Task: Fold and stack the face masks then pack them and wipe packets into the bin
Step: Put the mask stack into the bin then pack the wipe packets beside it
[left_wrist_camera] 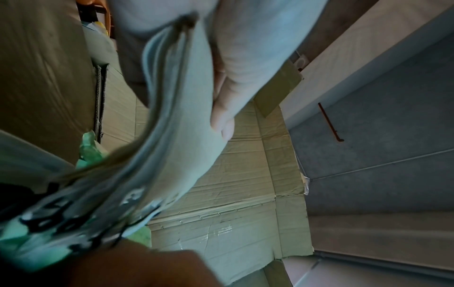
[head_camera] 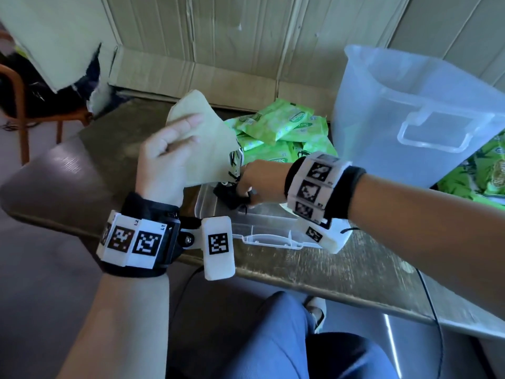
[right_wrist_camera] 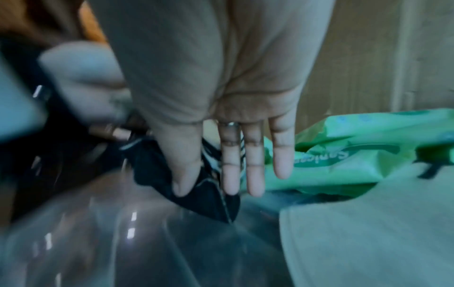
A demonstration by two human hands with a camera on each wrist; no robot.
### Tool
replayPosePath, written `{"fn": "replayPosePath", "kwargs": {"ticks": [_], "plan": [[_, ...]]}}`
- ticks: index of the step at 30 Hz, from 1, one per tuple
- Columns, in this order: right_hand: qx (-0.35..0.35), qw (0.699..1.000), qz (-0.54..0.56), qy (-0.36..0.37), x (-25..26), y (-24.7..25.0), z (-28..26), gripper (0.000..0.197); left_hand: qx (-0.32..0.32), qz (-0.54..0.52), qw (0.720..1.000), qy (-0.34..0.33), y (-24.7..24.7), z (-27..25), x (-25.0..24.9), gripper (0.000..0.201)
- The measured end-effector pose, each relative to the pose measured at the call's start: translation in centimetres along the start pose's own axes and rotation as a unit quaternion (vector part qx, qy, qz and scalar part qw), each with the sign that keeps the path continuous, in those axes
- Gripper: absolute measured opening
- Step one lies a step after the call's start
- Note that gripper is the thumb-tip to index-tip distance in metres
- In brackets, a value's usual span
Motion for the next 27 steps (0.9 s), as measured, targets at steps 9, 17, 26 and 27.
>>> {"fn": "replayPosePath", "kwargs": {"ticks": [9,17,26,27], "plan": [[-0.287,0.849,0.383,-0.224,-9.4,6.0,-9.6,0.026,0.041,0.012,0.999,-0.019,-3.1,-0.6,0.1,0.028],[-0.279,0.755,0.563,-0.189,-7.4,3.6,-9.5,0.011,0.221,0.071,0.973,0.010,-10.5,-3.9,1.5,0.043],[-0.082,0.936,0.256,-0.227,-9.4,-0.9,-8.3,0.037,0.099,0.172,0.980,-0.022,-6.4,-1.6,2.4,0.023],[-0.024,0.953,0.213,-0.214,-8.8,-1.9,-8.0,0.048,0.095,0.178,0.979,-0.020,-6.1,-1.4,2.5,0.023]]}}
Point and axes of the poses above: each hand's wrist, its own z-axis towards the middle knuckle, its own y-axis out of the back of the hand, x = y × z, the point moved 7 cm from there along z, towards the middle knuckle, and after that the axes turned 1 degree about -x, right-handed, at the moved point
